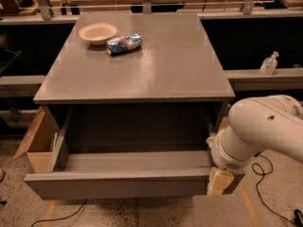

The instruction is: Open top drawer

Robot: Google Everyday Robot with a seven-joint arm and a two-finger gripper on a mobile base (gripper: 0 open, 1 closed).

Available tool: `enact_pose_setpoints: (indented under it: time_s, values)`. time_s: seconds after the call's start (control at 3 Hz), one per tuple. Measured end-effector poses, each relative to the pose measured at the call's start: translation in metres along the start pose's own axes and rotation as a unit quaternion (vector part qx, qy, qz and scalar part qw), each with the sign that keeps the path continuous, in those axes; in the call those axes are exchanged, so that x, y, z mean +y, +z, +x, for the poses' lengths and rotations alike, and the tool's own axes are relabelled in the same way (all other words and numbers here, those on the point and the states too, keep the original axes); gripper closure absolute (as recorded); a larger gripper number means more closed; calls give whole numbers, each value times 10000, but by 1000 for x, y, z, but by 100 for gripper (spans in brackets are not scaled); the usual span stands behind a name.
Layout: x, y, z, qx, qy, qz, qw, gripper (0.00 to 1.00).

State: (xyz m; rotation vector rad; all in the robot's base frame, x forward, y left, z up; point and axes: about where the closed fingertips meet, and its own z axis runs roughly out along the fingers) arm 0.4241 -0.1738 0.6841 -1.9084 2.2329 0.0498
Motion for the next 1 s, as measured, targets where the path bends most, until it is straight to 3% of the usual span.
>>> enact_pose_setpoints:
  time_s: [0.33, 1.0]
  values:
    - [-13, -14, 17, -157, 128, 159, 9997, 0]
    - [-43, -37, 76, -453, 524, 450, 9966, 0]
